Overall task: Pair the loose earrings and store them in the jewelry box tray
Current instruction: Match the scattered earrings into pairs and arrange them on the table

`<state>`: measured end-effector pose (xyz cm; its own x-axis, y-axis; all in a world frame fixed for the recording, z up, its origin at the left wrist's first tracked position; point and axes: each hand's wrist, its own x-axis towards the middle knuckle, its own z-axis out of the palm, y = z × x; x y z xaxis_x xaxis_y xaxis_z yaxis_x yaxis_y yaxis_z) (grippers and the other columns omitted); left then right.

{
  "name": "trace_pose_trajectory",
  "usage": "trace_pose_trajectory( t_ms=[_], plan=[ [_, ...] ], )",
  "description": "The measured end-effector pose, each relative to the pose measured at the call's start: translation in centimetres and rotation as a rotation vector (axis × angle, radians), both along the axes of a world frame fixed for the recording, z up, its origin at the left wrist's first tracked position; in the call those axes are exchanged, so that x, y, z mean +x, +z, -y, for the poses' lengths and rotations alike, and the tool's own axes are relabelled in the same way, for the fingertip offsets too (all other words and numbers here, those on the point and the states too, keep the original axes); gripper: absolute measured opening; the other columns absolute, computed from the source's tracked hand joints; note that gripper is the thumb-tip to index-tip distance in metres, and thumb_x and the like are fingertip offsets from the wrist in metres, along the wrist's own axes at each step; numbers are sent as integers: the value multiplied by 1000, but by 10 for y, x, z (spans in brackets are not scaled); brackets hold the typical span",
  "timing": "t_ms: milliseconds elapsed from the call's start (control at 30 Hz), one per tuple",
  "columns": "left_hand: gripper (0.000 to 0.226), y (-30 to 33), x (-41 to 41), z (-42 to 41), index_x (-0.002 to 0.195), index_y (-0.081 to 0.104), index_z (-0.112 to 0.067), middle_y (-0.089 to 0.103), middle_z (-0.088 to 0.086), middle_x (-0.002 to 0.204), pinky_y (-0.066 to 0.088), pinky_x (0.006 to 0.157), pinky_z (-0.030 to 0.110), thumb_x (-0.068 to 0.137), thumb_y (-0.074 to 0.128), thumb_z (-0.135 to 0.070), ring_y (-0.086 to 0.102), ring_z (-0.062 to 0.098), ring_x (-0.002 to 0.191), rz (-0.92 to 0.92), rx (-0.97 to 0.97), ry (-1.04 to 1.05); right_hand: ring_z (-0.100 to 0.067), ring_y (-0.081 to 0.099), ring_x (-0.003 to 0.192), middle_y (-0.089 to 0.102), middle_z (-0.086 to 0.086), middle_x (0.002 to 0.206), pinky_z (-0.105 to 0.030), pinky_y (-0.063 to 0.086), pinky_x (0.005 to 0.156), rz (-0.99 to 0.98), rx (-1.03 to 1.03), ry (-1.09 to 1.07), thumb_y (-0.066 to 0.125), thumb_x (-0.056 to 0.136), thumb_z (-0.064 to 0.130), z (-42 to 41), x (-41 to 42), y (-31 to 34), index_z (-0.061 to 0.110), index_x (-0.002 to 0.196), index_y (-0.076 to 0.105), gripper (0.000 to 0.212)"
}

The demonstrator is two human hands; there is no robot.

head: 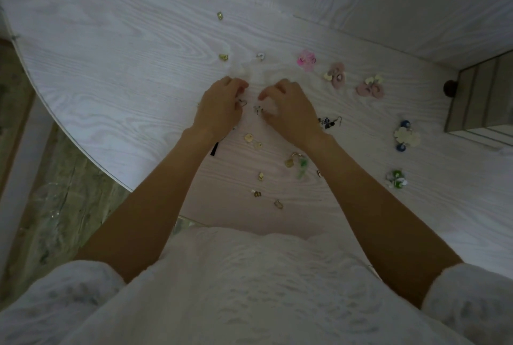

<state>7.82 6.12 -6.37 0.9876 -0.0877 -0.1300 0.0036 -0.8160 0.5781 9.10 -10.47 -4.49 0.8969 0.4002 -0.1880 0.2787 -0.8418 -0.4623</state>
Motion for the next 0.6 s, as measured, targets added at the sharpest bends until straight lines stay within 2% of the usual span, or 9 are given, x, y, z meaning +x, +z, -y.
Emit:
trace_pose_trajectory(
  t_ms=[67, 133, 200, 300, 400, 500, 600],
  plan=[
    [44, 0, -1, 0, 126, 49, -6, 56, 15, 119, 41, 90, 33, 83, 51, 1, 52, 28, 108, -23, 2, -14, -28, 48, 98, 55, -12, 110, -34, 42, 76, 44, -37, 149, 65, 80, 13, -10, -4, -3, 12, 105, 62, 26],
    [47, 2, -2, 0, 131, 44, -5, 55, 16, 121, 41, 94, 35, 84, 47, 4, 52, 28, 110, -37, -22, -11, -30, 53, 89, 57, -15, 102, -35, 45, 67, 55, -43, 173, 60, 83, 12, -16, -2, -7, 8, 97, 63, 15],
    [48, 4, -2, -1, 131, 42, -5, 57, 14, 118, 43, 92, 32, 85, 45, 7, 55, 25, 105, -18, -46, 8, -30, 56, 79, 58, -15, 96, -34, 44, 62, 46, 8, 83, 57, 86, 12, -17, 5, -10, 5, 93, 63, 11],
    [34, 7, 8, 2, 121, 47, -6, 61, 10, 110, 43, 83, 25, 87, 46, 3, 59, 19, 96, -25, -106, 79, -23, 53, 81, 57, -12, 98, -29, 39, 67, 0, 26, -77, 56, 87, 14, -12, 26, -10, 6, 97, 60, 14],
    [21, 7, 27, 14, 108, 55, -7, 64, 9, 105, 48, 86, 32, 88, 51, -3, 60, 21, 95, -43, -187, 157, -24, 56, 88, 60, -13, 100, -28, 40, 72, -38, 60, -269, 56, 85, 14, -2, 47, -11, 6, 99, 59, 16],
    [37, 6, 39, 30, 119, 55, -7, 58, 13, 119, 43, 94, 32, 83, 52, 0, 55, 25, 109, -70, -183, 85, -21, 58, 88, 64, -12, 96, -28, 44, 73, -63, 140, -417, 59, 84, 15, 8, 58, -10, 6, 99, 61, 17],
    [51, 4, 40, 37, 130, 48, -11, 51, 10, 132, 39, 99, 34, 81, 53, 2, 48, 26, 120, -74, -115, -36, -16, 52, 87, 61, -12, 103, -24, 40, 75, -98, 160, -389, 62, 83, 18, 14, 54, -9, 9, 109, 59, 28]
  ],
)
